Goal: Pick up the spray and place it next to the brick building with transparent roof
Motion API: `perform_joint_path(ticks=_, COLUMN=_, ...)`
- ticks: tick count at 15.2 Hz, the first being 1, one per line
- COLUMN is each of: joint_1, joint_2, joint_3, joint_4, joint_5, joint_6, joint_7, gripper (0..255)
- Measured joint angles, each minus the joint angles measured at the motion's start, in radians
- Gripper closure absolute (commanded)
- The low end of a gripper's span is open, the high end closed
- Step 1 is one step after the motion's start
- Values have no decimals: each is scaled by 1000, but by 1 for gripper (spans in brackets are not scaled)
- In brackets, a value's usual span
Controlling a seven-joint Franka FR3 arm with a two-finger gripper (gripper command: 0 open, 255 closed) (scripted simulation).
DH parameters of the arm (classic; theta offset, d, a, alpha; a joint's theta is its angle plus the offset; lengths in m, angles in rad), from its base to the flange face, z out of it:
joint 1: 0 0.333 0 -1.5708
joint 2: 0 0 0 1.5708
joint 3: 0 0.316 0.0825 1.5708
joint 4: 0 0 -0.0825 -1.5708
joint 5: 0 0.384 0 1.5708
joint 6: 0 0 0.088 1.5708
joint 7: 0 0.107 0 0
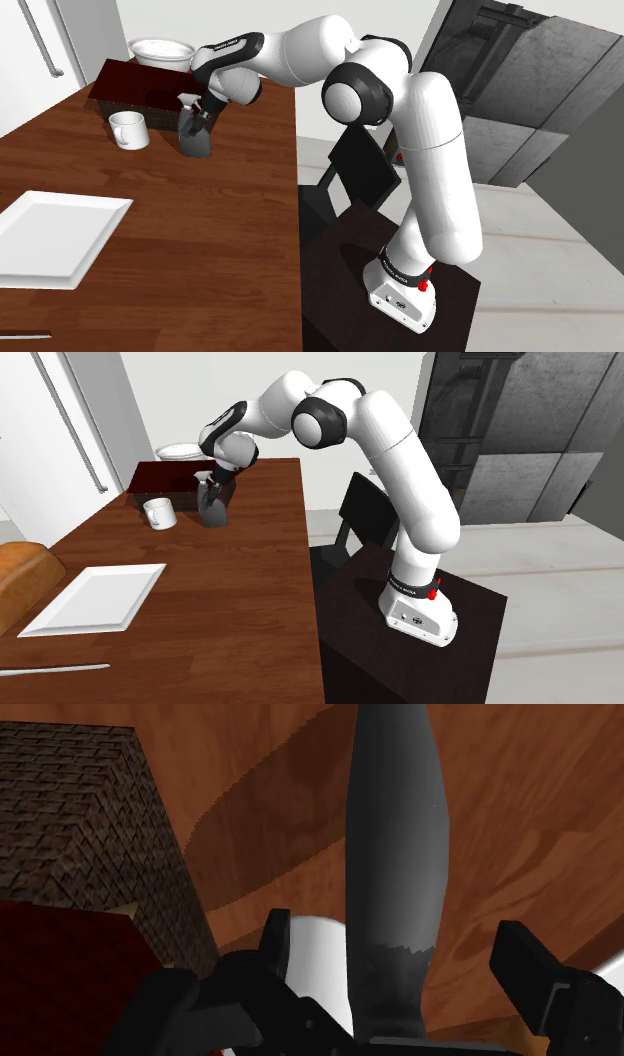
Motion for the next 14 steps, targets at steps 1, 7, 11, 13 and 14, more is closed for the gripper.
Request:
perform_joint_path(ticks=1, joint_1=0, joint_2=0, joint_3=0, joint_4=0, joint_5=0, joint_6=0, joint_7=0, gripper=0)
perform_joint_path(ticks=7, joint_1=12, joint_2=-85, joint_3=-30, joint_4=-58, joint_5=-34, joint_6=-29, joint_7=9, gripper=0)
perform_joint_path(ticks=11, joint_1=18, joint_2=-115, joint_3=-40, joint_4=-78, joint_5=-47, joint_6=-38, joint_7=14, gripper=0)
perform_joint_path(ticks=13, joint_1=18, joint_2=-117, joint_3=-40, joint_4=-80, joint_5=-48, joint_6=-38, joint_7=14, gripper=0)
perform_joint_path(ticks=14, joint_1=18, joint_2=-117, joint_3=-40, joint_4=-81, joint_5=-48, joint_6=-38, joint_7=14, gripper=0)
